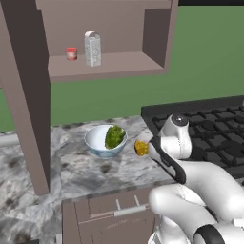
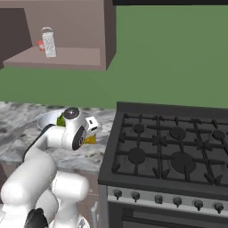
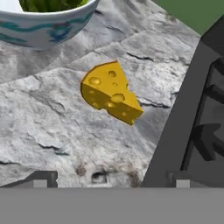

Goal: Pick the cheese from the fridge and the cheese grater from the cabinet and place them next to the salad bowl.

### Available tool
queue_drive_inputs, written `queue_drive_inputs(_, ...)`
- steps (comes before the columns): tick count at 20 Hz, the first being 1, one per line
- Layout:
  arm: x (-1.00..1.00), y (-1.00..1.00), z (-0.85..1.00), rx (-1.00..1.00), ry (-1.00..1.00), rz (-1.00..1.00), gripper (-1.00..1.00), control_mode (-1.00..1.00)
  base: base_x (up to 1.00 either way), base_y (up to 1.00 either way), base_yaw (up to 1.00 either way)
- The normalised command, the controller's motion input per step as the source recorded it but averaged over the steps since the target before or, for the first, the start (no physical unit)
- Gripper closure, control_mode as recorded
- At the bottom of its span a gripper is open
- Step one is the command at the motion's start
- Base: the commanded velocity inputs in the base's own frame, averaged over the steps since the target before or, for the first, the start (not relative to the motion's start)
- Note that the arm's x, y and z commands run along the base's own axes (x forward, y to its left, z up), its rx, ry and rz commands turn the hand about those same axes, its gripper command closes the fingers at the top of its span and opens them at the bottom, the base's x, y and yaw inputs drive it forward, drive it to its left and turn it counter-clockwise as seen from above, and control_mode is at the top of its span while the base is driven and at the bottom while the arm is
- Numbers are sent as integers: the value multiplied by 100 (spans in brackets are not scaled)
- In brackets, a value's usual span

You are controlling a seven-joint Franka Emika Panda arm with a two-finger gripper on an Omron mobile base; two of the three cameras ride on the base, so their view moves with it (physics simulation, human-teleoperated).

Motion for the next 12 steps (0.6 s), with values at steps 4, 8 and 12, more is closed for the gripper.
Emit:
queue_drive_inputs(4,-54,9,100,10,-4,-10,-100,-100,0,0,0)
queue_drive_inputs(8,-51,23,99,13,0,-11,-100,-100,0,0,0)
queue_drive_inputs(12,-47,34,79,15,0,-10,-100,-100,0,0,0)
